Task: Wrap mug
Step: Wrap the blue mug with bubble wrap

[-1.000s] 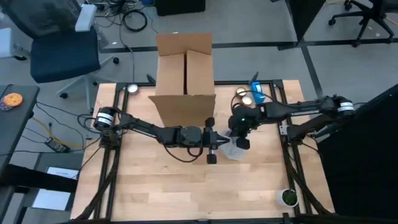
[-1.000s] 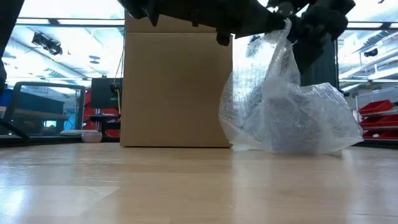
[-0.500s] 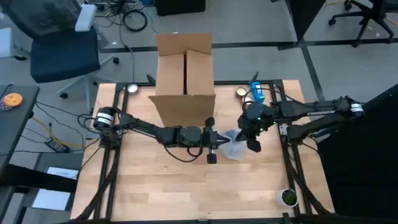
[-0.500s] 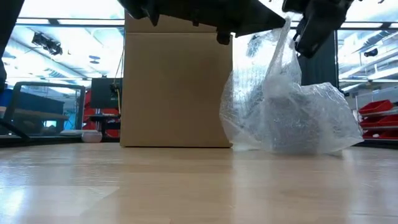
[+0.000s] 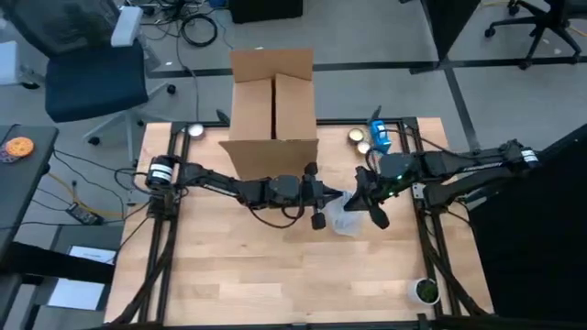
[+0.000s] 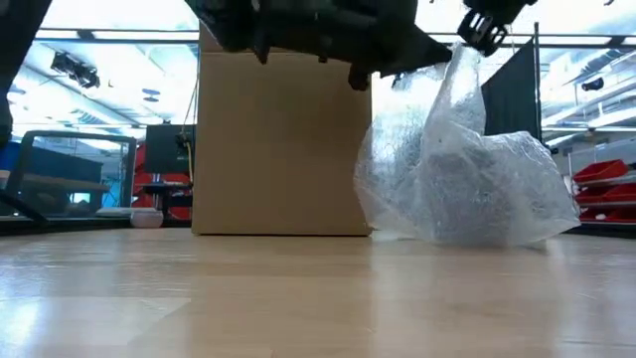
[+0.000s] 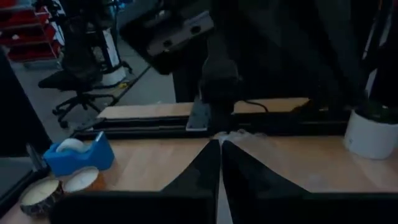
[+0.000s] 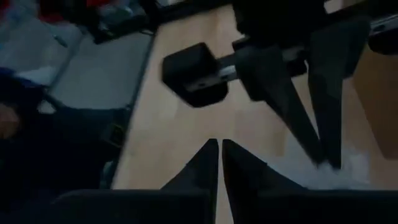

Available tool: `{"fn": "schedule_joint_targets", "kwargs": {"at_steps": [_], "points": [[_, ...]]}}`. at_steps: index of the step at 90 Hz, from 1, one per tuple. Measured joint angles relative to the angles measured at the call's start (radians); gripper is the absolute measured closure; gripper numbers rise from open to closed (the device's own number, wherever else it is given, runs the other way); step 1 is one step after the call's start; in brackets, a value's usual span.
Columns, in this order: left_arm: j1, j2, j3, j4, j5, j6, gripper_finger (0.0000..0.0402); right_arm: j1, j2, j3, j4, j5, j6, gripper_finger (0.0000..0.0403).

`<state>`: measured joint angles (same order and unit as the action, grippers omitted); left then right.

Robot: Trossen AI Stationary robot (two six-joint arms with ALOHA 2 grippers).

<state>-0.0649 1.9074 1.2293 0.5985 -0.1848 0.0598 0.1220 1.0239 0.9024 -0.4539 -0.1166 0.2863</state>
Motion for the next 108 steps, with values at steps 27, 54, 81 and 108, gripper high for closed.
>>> {"fn": "schedule_joint_targets", "kwargs": {"at_steps": [27, 54, 81, 108], "points": [[0.016, 0.039, 0.0, 0.057, 0.001, -0.091, 0.0402, 0.097, 0.091, 0.0, 0.045, 0.202, -0.048, 0.0403], [0.015, 0.095, 0.001, 0.186, 0.018, -0.126, 0.0368, 0.108, 0.111, 0.0, -0.097, 0.325, 0.011, 0.0403], [0.021, 0.092, 0.025, 0.198, 0.074, -0.178, 0.0248, 0.103, 0.158, -0.001, -0.223, 0.365, 0.062, 0.0403], [0.011, -0.071, 0.028, -0.074, 0.129, -0.017, 0.0209, 0.073, 0.254, -0.003, -0.207, 0.373, 0.053, 0.0403]]}}
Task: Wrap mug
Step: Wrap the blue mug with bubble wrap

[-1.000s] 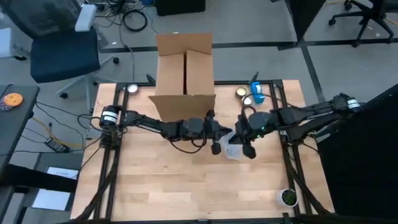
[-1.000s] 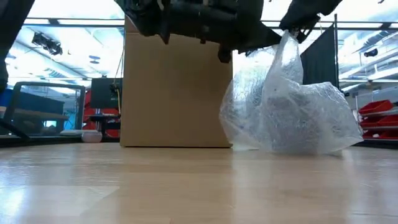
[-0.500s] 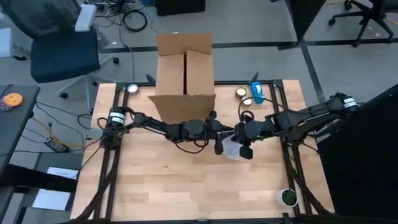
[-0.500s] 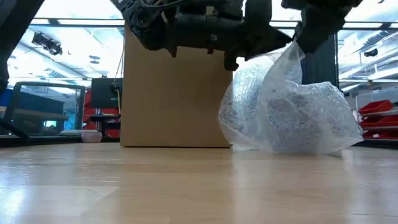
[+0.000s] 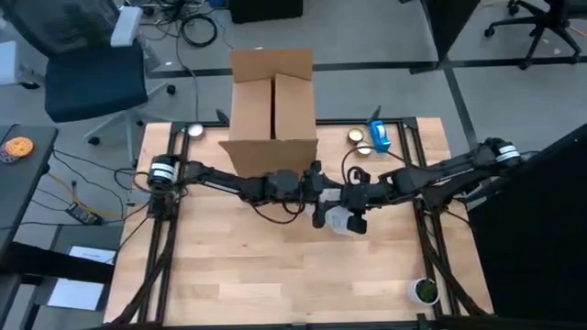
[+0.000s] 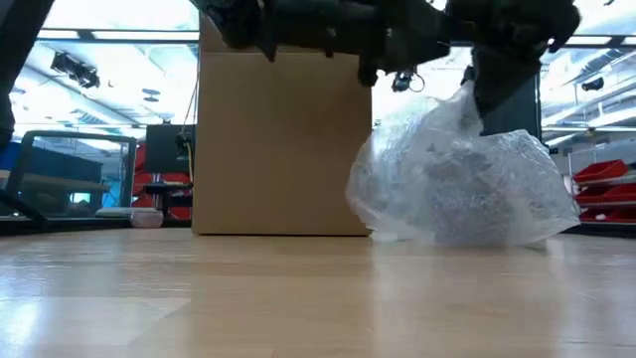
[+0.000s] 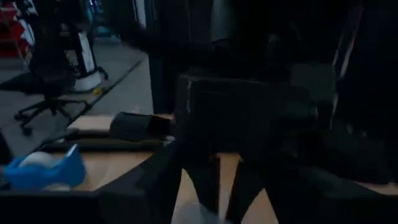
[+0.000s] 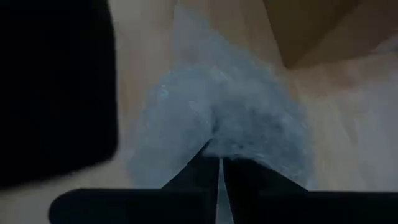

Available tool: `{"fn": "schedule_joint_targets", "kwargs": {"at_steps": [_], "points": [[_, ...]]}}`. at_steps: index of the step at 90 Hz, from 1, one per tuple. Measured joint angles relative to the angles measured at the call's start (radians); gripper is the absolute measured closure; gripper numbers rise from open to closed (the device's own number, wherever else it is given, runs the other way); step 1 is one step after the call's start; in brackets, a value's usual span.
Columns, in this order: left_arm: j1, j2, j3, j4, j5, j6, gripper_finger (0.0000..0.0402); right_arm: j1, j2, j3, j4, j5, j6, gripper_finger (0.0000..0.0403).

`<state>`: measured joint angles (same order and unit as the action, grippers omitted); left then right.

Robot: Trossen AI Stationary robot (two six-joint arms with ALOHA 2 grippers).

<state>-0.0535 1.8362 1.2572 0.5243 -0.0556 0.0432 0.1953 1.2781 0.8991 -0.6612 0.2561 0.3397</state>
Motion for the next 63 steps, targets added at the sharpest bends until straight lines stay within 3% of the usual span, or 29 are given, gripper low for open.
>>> {"fn": "schedule_joint_targets", "kwargs": {"at_steps": [18, 32, 42, 63], "points": [[-0.063, -0.207, 0.015, -0.399, 0.01, 0.024, 0.0209, -0.008, 0.059, -0.009, -0.076, -0.016, -0.034, 0.0403], [-0.14, -0.206, 0.002, -0.623, 0.001, -0.028, 0.0209, -0.019, 0.097, -0.005, -0.194, -0.02, -0.036, 0.0403], [-0.187, -0.18, -0.009, -0.615, -0.037, -0.062, 0.0209, -0.023, 0.113, -0.006, -0.214, -0.027, -0.068, 0.0402], [-0.197, -0.035, -0.028, -0.581, -0.281, -0.096, 0.0208, -0.024, 0.103, -0.006, -0.185, -0.084, -0.137, 0.0403]]}}
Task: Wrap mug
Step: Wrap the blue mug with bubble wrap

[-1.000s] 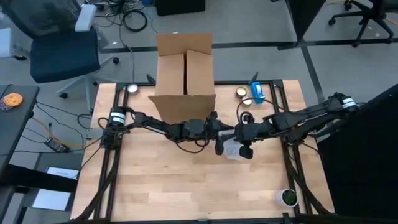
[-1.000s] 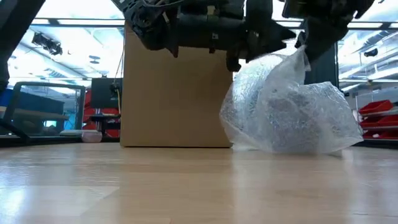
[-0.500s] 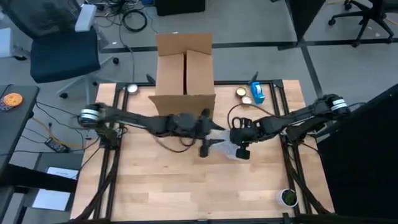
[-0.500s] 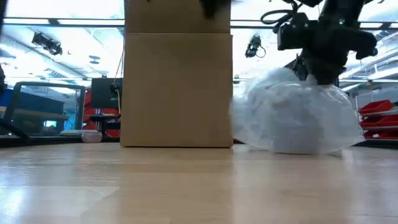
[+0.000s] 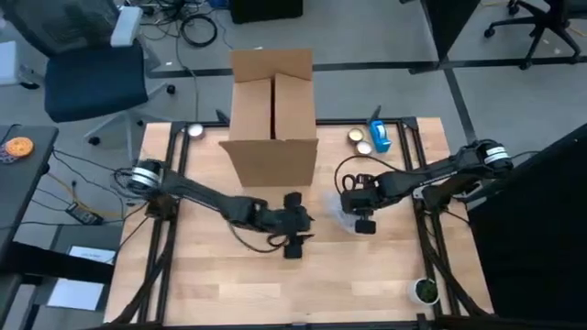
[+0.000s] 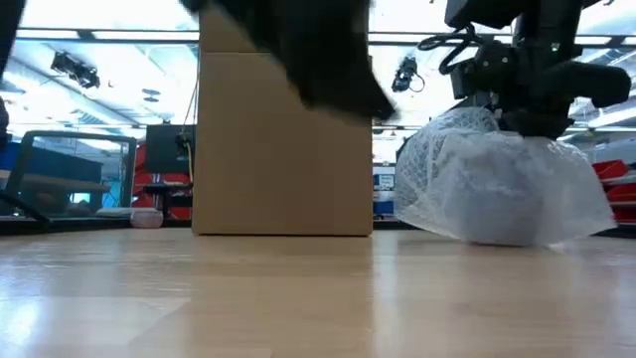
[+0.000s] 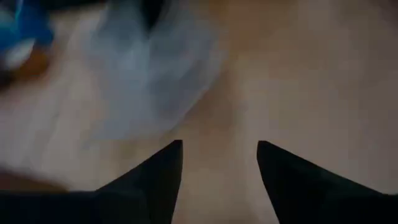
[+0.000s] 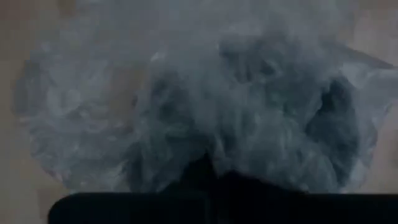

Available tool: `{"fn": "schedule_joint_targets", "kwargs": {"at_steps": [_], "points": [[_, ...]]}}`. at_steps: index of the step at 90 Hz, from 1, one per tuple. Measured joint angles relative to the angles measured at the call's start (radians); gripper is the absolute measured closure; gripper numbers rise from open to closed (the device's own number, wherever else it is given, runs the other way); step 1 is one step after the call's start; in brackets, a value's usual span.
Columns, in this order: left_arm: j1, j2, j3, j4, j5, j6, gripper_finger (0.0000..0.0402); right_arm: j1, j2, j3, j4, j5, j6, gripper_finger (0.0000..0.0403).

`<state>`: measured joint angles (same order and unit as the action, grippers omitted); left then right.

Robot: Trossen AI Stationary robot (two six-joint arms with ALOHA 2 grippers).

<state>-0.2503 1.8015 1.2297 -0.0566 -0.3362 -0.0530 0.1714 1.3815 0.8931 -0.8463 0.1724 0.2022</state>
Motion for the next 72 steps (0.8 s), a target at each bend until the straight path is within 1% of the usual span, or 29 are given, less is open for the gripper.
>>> {"fn": "schedule_joint_targets", "kwargs": {"at_steps": [9, 21, 27, 34, 40, 51, 60, 72], "points": [[0.016, 0.032, 0.016, 0.157, -0.028, 0.023, 0.0208, 0.005, -0.007, 0.001, -0.001, -0.022, -0.005, 0.0403], [0.051, 0.097, 0.006, 0.221, -0.025, 0.036, 0.0208, 0.017, -0.013, 0.001, -0.006, -0.031, -0.023, 0.0403], [0.064, 0.113, 0.002, 0.256, -0.01, 0.063, 0.0208, 0.022, -0.014, 0.001, -0.006, -0.038, -0.03, 0.0403], [0.068, 0.113, 0.013, 0.339, 0.042, 0.073, 0.0208, 0.029, -0.016, 0.001, -0.009, -0.038, -0.04, 0.0403], [0.064, 0.118, 0.013, 0.342, 0.056, 0.072, 0.0208, 0.033, -0.017, 0.001, -0.007, -0.038, -0.056, 0.0403], [0.08, 0.16, 0.002, 0.342, 0.048, 0.08, 0.0208, 0.044, -0.017, 0.001, 0.002, -0.038, -0.102, 0.0403], [0.086, 0.167, 0.011, 0.427, 0.073, 0.096, 0.0208, 0.046, -0.017, 0.001, 0.023, -0.043, -0.132, 0.0403], [0.097, 0.189, 0.008, 0.421, 0.088, 0.098, 0.0208, 0.055, -0.017, 0.001, 0.048, -0.061, -0.175, 0.0403]]}}
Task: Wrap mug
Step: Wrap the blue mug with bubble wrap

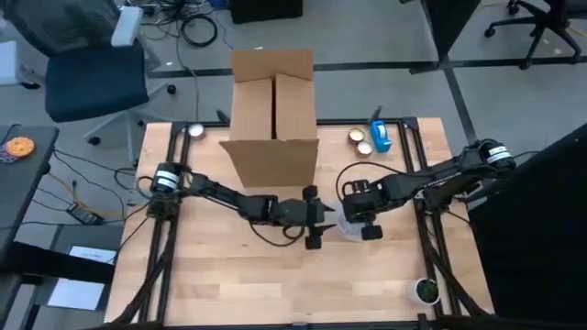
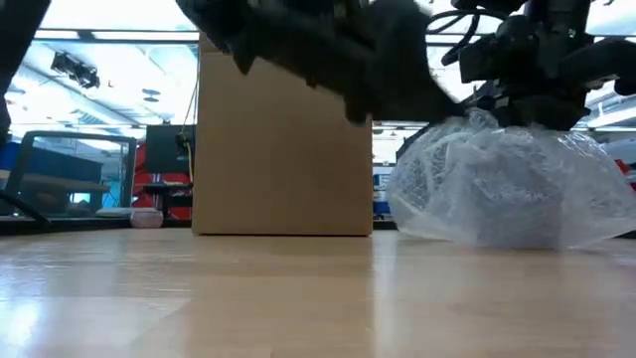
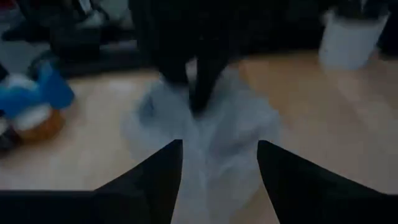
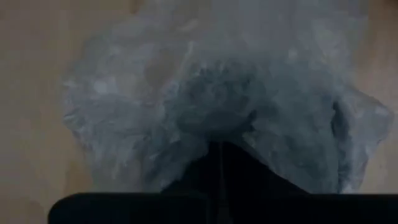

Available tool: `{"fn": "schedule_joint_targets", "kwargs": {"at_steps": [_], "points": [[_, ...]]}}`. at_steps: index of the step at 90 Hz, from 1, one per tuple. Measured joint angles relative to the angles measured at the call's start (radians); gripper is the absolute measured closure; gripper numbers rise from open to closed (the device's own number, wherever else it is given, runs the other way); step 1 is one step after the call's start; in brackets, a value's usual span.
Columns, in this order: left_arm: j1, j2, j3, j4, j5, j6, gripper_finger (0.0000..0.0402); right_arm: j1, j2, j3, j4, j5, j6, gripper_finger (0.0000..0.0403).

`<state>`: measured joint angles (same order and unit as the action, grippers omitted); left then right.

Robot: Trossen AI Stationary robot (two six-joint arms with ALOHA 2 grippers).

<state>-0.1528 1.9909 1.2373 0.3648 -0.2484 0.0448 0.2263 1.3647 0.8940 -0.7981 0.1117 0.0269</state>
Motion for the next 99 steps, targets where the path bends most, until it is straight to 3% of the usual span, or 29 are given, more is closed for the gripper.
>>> {"fn": "schedule_joint_targets", "kwargs": {"at_steps": [30, 47, 68, 77, 99], "points": [[0.037, 0.002, -0.002, 0.037, 0.022, -0.002, 0.0223, 0.06, 0.006, 0.002, 0.098, -0.011, -0.103, 0.0403], [0.018, -0.004, 0.001, 0.034, 0.171, -0.044, 0.0291, 0.101, 0.007, 0.002, 0.119, -0.015, -0.167, 0.0403], [-0.033, -0.002, 0.003, -0.002, 0.328, -0.127, 0.0394, 0.135, 0.007, 0.002, 0.119, -0.08, -0.381, 0.0403], [-0.058, -0.002, 0.011, -0.006, 0.37, -0.15, 0.0393, 0.141, 0.007, 0.002, 0.119, -0.082, -0.43, 0.0403], [-0.071, -0.002, 0.018, -0.004, 0.364, -0.151, 0.0399, 0.153, 0.007, 0.05, 0.074, -0.082, -0.42, 0.0403]]}}
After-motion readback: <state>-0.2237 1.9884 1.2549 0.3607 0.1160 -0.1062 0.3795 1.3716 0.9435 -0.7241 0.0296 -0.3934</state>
